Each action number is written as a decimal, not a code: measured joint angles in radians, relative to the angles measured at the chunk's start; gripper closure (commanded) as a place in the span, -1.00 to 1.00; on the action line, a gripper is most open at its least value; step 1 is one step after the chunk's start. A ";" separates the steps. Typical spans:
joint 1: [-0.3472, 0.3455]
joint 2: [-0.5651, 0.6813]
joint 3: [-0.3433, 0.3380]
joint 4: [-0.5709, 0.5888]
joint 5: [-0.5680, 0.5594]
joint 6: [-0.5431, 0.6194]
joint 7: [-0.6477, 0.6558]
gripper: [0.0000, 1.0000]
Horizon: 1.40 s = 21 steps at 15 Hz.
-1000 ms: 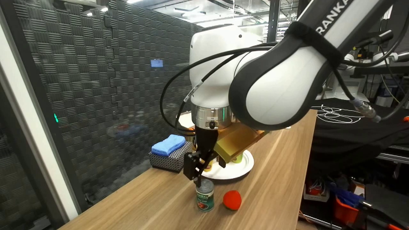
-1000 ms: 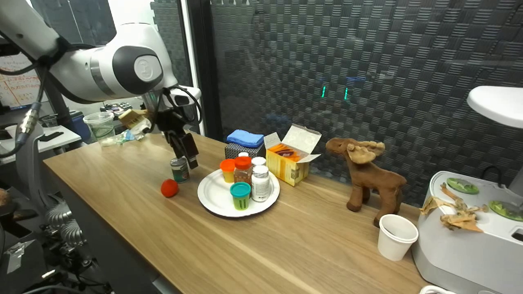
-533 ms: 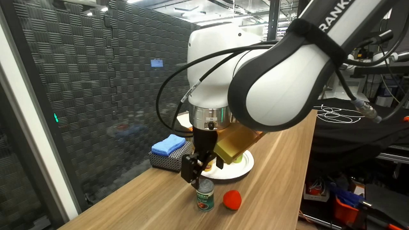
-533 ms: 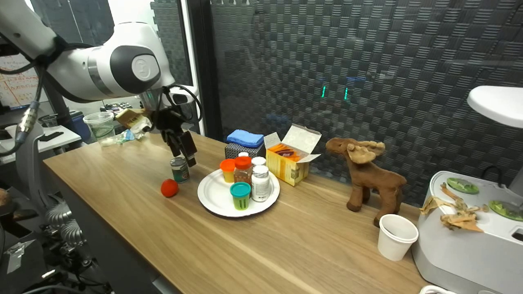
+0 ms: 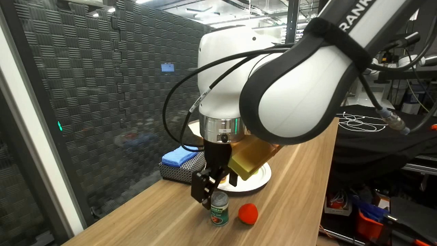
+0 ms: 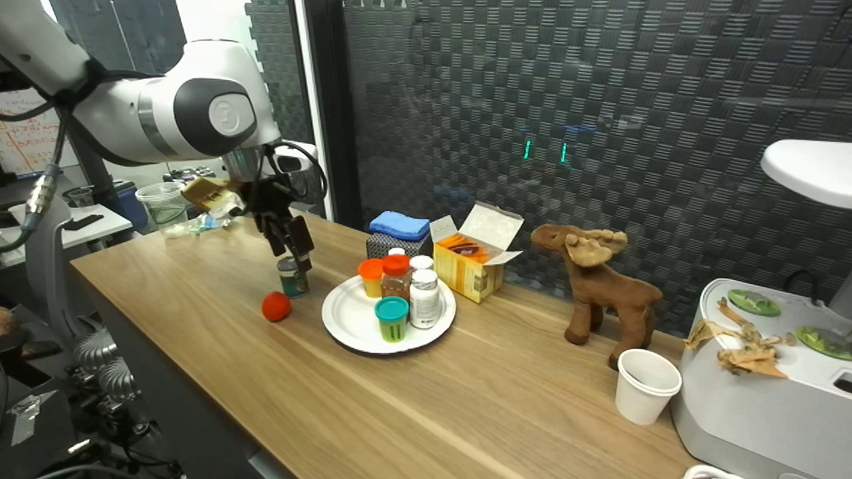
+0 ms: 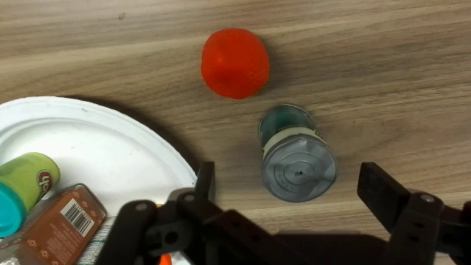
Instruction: Pick up the objects from the countertop and put them on the white plate.
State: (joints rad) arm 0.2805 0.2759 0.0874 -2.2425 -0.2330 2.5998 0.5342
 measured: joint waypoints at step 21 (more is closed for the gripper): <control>0.055 -0.015 -0.105 0.022 -0.074 0.026 0.239 0.47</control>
State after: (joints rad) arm 0.3354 0.2613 -0.0173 -2.2209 -0.3072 2.6262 0.7727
